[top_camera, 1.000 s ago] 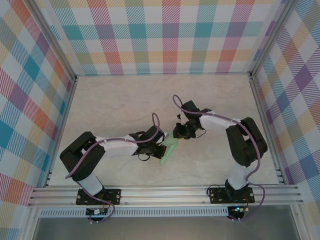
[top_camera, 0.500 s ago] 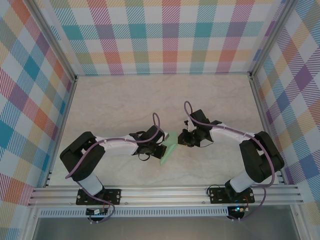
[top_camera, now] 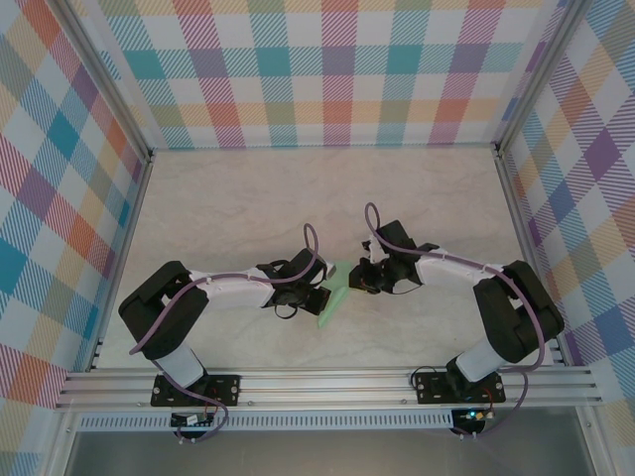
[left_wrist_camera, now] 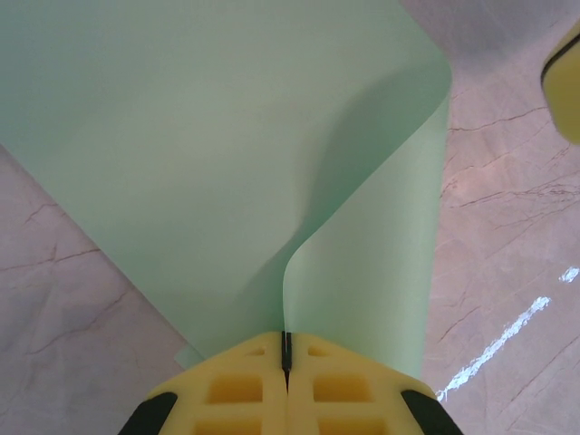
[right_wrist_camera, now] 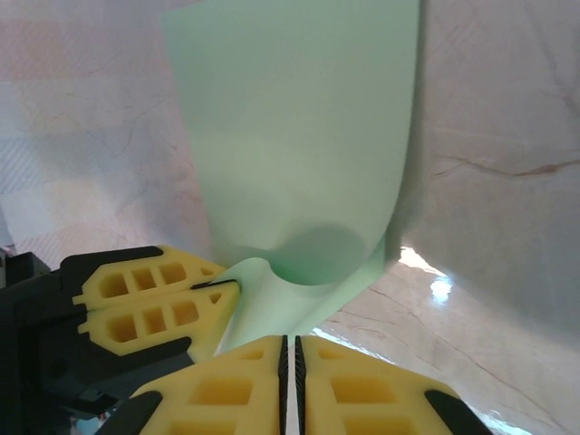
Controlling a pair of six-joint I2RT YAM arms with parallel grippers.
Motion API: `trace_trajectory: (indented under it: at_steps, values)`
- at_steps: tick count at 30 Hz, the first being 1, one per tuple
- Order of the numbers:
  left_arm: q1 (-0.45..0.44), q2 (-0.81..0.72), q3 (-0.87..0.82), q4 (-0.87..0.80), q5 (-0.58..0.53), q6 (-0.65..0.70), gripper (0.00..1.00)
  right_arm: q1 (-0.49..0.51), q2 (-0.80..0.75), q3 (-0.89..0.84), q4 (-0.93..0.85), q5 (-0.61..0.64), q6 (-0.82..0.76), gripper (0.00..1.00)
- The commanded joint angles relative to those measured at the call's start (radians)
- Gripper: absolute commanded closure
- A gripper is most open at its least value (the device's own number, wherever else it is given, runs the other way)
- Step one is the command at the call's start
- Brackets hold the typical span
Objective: Fold a paper plane with a square sheet of paper (pick it up from the middle)
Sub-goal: Third fold the triangle at the center of the table.
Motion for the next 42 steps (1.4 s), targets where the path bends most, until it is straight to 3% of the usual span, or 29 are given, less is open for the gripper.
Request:
trace_trajectory:
  at_steps: [1,10,24,42]
  values:
    - [0.016,0.005,0.021,-0.02,-0.005,0.018,0.98,0.014,0.005,-0.026,0.084,-0.079,0.047,0.88]
    - [0.015,0.007,0.02,-0.025,-0.015,0.018,0.98,0.069,0.082,-0.03,0.166,-0.086,0.119,0.9]
    - [0.015,0.002,0.026,-0.03,-0.016,0.018,0.98,0.075,0.133,-0.059,0.246,-0.067,0.143,0.91]
    - [0.016,-0.009,0.045,-0.041,-0.018,0.023,0.98,0.075,0.164,-0.054,0.184,0.008,0.11,0.9]
